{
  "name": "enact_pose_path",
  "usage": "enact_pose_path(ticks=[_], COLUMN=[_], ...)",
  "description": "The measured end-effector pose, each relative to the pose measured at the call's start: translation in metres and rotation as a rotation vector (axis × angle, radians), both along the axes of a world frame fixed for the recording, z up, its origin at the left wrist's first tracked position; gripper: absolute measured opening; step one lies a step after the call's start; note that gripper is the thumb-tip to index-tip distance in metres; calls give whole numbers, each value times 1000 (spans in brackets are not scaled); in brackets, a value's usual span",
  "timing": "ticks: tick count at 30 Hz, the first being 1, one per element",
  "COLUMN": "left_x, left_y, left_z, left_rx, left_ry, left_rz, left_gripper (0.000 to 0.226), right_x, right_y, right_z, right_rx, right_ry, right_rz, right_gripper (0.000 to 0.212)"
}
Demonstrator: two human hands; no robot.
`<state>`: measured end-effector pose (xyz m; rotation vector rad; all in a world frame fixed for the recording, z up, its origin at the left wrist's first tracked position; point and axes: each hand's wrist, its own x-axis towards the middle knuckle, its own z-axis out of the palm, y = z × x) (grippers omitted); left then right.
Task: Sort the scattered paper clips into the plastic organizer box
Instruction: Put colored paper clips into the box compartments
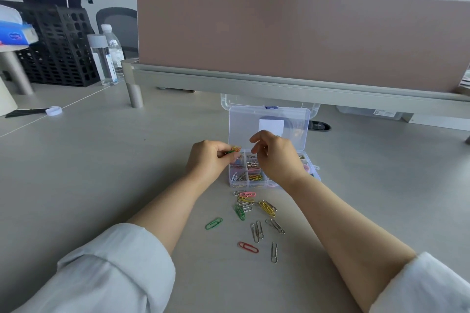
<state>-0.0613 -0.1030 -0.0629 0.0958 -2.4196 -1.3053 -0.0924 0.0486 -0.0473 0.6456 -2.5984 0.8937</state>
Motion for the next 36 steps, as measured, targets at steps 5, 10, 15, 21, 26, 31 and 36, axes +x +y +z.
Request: enact_pose_path(ticks=[5, 10, 15, 21, 26, 31, 36], left_x=[3, 1, -1, 1, 6, 19, 46], left_y=[2, 2, 1, 3, 4, -2, -11], left_z=[1, 1, -3, 0, 1, 4, 13], left_rx=[-46, -86, -32, 55, -15, -150, -454], left_ry=[6, 2, 2, -43, -26, 58, -106], left_rz=[-63, -34, -77, -138, -122, -57, -129], left_gripper=[23, 33, 25, 31, 34, 18, 11], right_x=[2, 3, 1, 2, 4, 17, 36], right_y=[0, 0, -1, 1, 2, 14, 41], right_z=[-1, -3, -4, -2, 3, 7, 21], right_rx=[-9, -15, -21, -29, -35, 4, 263], right_ry=[33, 61, 84, 85, 91, 36, -219], right_rz=[-11, -3, 4, 4, 16, 93, 180], right_gripper=[30, 29, 28, 30, 29, 22, 14])
